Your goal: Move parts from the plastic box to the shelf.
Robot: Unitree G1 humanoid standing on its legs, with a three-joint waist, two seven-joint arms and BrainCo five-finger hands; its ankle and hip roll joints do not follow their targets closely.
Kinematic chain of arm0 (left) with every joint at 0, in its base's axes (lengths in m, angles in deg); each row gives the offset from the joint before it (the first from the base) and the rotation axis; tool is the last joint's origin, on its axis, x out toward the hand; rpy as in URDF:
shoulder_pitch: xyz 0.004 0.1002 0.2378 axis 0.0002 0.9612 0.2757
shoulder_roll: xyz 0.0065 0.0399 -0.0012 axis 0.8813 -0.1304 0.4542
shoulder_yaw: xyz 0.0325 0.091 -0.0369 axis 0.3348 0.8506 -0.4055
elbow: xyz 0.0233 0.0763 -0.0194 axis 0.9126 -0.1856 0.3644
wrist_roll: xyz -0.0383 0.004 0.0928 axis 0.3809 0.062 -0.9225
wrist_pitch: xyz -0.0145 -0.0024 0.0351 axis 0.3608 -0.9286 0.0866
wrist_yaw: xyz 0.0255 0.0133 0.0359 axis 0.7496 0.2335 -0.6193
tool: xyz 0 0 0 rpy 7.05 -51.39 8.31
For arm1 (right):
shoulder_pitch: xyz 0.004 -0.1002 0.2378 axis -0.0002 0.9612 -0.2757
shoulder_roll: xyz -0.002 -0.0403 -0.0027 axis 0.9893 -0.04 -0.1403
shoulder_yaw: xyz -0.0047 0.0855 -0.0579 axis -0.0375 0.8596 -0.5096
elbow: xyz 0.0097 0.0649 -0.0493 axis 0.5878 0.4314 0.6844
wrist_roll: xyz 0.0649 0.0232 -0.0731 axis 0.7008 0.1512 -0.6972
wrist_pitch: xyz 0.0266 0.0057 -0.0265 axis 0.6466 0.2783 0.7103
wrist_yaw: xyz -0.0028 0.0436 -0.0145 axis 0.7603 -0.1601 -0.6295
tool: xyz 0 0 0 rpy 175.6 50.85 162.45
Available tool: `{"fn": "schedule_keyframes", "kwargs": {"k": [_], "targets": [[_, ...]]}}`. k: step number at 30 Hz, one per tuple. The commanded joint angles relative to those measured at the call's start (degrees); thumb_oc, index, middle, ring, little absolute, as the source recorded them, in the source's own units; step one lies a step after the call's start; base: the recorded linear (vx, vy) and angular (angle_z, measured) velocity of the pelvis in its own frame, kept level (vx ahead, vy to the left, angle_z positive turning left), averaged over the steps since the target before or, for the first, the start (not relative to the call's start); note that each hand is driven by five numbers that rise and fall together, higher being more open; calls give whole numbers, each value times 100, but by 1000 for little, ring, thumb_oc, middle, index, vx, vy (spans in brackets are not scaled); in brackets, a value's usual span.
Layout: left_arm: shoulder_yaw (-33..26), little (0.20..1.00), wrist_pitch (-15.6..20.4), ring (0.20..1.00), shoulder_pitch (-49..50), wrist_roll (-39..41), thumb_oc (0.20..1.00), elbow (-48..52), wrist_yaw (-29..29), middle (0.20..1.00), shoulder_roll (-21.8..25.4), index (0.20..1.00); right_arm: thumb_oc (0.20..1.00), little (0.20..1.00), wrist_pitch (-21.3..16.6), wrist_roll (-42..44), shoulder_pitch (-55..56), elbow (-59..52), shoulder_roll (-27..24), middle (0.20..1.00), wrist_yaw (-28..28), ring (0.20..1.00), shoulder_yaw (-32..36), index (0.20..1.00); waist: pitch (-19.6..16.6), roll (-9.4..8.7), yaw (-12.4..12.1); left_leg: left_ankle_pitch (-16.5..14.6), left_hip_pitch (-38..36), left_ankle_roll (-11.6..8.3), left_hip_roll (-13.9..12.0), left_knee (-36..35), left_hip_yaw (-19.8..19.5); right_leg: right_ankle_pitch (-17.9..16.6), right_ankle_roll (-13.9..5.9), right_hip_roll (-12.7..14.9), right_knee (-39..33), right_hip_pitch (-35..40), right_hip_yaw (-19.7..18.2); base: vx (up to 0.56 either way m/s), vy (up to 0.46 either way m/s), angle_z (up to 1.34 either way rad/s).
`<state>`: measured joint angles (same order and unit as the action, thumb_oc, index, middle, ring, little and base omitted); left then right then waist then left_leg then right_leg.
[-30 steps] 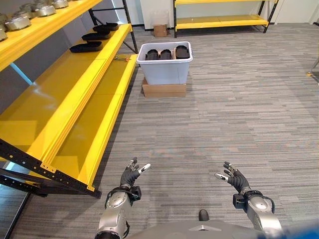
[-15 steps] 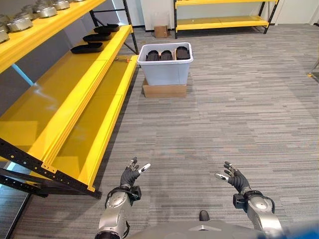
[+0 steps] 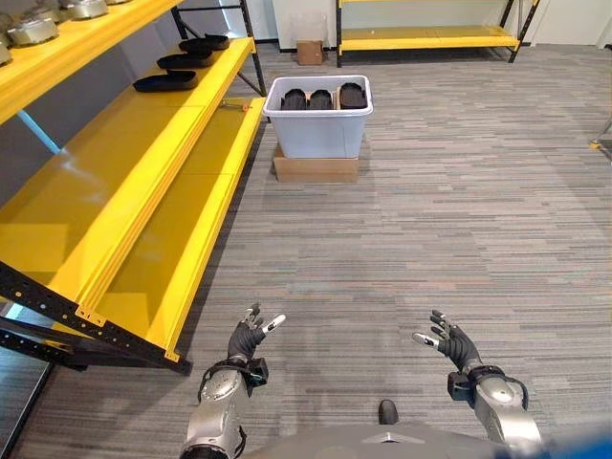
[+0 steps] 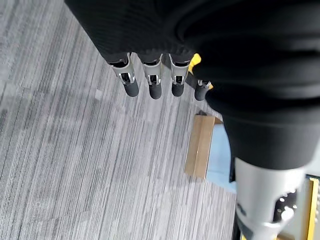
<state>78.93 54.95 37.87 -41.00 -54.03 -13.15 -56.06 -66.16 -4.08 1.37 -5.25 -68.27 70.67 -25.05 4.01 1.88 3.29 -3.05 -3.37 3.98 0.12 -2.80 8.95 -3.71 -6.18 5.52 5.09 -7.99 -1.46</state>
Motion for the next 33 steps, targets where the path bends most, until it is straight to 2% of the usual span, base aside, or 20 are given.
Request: {"fn": "schedule_keyframes", "kwargs": {"k": [1, 2, 3, 4, 6, 8, 11, 14, 15, 16, 19, 20, 22, 24, 25, 26, 28, 29, 30, 33], "targets": [[-57, 1000, 208, 1000, -228, -185, 1000, 323, -35, 1000, 424, 1000, 1000, 1000, -233, 176, -204, -174, -26, 1000, -73, 1000, 34, 1000, 319, 127, 195, 6, -242, -269, -122, -220, -202, -315, -118, 129, 2482, -340, 229, 24, 293, 2], [-36, 1000, 232, 1000, -297, -278, 1000, 350, -48, 1000, 443, 1000, 1000, 1000, -251, 219, -205, -218, -21, 1000, -95, 1000, 28, 1000, 413, 214, 271, -19, -314, -256, -158, -220, -189, -304, -91, 149, 2966, -712, 404, 82, 194, 73], [-13, 1000, 239, 1000, -357, -425, 1000, 391, -63, 1000, 501, 1000, 1000, 1000, -241, 239, -221, -185, 0, 1000, -119, 1000, 16, 1000, 414, 235, 292, -75, -378, -277, -134, -220, -168, -233, -94, 284, 2855, -920, 643, 383, 66, 42], [84, 1000, 251, 1000, -388, -478, 1000, 455, -107, 1000, 460, 1000, 1000, 1000, -226, 328, -277, -218, 40, 1000, -132, 1000, -36, 1000, 396, 150, 550, -288, -688, -369, 40, -220, -296, -273, -33, 22, 1039, -1142, 936, 378, -18, 2], [82, 1000, 237, 1000, -395, -460, 1000, 463, -109, 1000, 477, 1000, 1000, 1000, -214, 343, -267, -320, 13, 1000, -128, 1000, -35, 1000, 398, 99, 601, -363, -727, -382, 111, -220, -367, -406, -39, 34, 514, -1175, 975, 306, -71, -10], [110, 1000, 229, 1000, -436, -429, 1000, 394, -141, 1000, 445, 1000, 1000, 1000, -170, 345, -317, -298, 45, 1000, -119, 1000, -75, 1000, 421, 20, 667, -572, -975, -472, 128, -220, -448, -877, -135, 68, -1009, -1176, 1221, 438, -118, 8], [256, 1000, 219, 1000, -527, -429, 1000, 301, -141, 1000, 449, 1000, 1000, 1000, -174, 301, -247, -242, 40, 1000, -121, 1000, -51, 1000, 295, -22, 732, -586, -1342, -556, 87, -220, -463, -946, -45, -136, -1009, -967, 1161, 420, -129, 31], [460, 1000, 221, 1000, -604, -386, 1000, 320, -111, 1000, 396, 1000, 1000, 1000, -215, 331, -214, -227, -82, 1000, -122, 1000, 9, 1000, 187, 139, 857, -190, -1609, -637, -165, -139, -493, -1018, 71, -330, -787, -757, 1177, 433, -177, 78], [523, 1000, 208, 1000, -627, -366, 1000, 308, -98, 1000, 369, 1000, 1000, 1000, -218, 320, -186, -228, -149, 1000, -131, 1000, 15, 1000, 180, 164, 895, -65, -1547, -704, -221, 184, -484, -967, 152, -389, -816, -611, 1133, 565, -266, 92], [586, 1000, 229, 1000, -645, -315, 1000, 315, -78, 1000, 341, 1000, 1000, 1000, -247, 330, -239, -147, -298, 1000, -167, 1000, 18, 1000, 130, 194, 831, 514, -1243, -905, -276, 1174, -516, -825, 305, -542, -909, -234, 1178, 533, -275, 64], [606, 1000, 225, 1000, -598, -246, 1000, 438, -61, 1000, 336, 1000, 1000, 1000, -251, 346, -209, -185, -443, 1000, -193, 1000, 19, 1000, 200, -56, 650, 1210, -282, -1054, -247, 3554, -536, -509, 589, -622, -1009, 381, 1009, 447, -314, -3], [585, 1000, 211, 1000, -566, -229, 1000, 468, -50, 1000, 320, 1000, 1000, 1000, -256, 356, -210, -156, -496, 1000, -215, 1000, 20, 1000, 284, -181, 545, 1304, 122, -1085, -243, 4542, -531, -422, 680, -578, -1009, 587, 961, 390, -298, -47], [541, 1000, 212, 1000, -447, -193, 1000, 425, -20, 1000, 266, 1000, 1000, 1000, -235, 335, -207, -90, -574, 1000, -237, 1000, 43, 1000, 411, -284, 321, 983, 638, -896, -223, 5008, -383, -233, 765, -602, -1009, 914, 760, 346, -198, -60], [502, 1000, 204, 1000, -369, -175, 1000, 350, -23, 1000, 231, 1000, 1000, 1000, -214, 306, -228, 19, -596, 1000, -310, 1000, 51, 1000, 458, -405, 124, 637, 1448, -723, -120, 4719, -225, -131, 746, -568, -1009, 1165, 598, 325, -88, -101], [408, 1000, 214, 1000, -230, -165, 1000, 382, -13, 1000, 246, 1000, 1000, 1000, -219, 289, -197, 24, -590, 1000, -292, 1000, 94, 1000, 508, -443, -13, 483, 1778, -618, -144, 3689, -71, -60, 643, -568, -1009, 1330, 505, 384, -21, -53], [369, 1000, 220, 1000, -183, -178, 1000, 394, -11, 1000, 265, 1000, 1000, 1000, -220, 287, -177, 48, -555, 1000, -283, 1000, 124, 1000, 535, -448, -61, 567, 1906, -586, -299, 2846, 19, 27, 588, -605, -1009, 1398, 443, 305, 5, -50], [335, 1000, 215, 1000, -133, -177, 1000, 441, -22, 1000, 312, 1000, 1000, 1000, -214, 264, -130, 39, -542, 1000, -270, 1000, 161, 1000, 556, -468, -104, 657, 1936, -596, -364, 2249, 42, 91, 559, -606, -1009, 1497, 378, 292, 47, -81], [260, 1000, 217, 1000, -153, -225, 1000, 416, -31, 1000, 321, 1000, 1000, 1000, -226, 224, -142, 107, -525, 1000, -268, 1000, 137, 1000, 530, -389, -154, 962, 2014, -637, -427, 729, -147, 229, 512, -686, -1009, 1595, 261, 499, 122, -70], [195, 1000, 224, 1000, -124, -229, 1000, 413, -28, 1000, 268, 1000, 1000, 1000, -228, 214, -130, 83, -527, 1000, -251, 1000, 151, 1000, 493, -350, -161, 1074, 2003, -669, -536, 57, -213, 326, 492, -703, -1009, 1702, 205, 518, 137, -45], [97, 1000, 237, 1000, -76, -248, 1000, 424, -29, 1000, 207, 1000, 1000, 1000, -232, 208, -118, 83, -518, 1000, -211, 1000, 137, 1000, 415, -293, -185, 1172, 2109, -794, -722, -219, -320, 466, 508, -730, -1009, 1879, 78, 323, 74, -62]]}}
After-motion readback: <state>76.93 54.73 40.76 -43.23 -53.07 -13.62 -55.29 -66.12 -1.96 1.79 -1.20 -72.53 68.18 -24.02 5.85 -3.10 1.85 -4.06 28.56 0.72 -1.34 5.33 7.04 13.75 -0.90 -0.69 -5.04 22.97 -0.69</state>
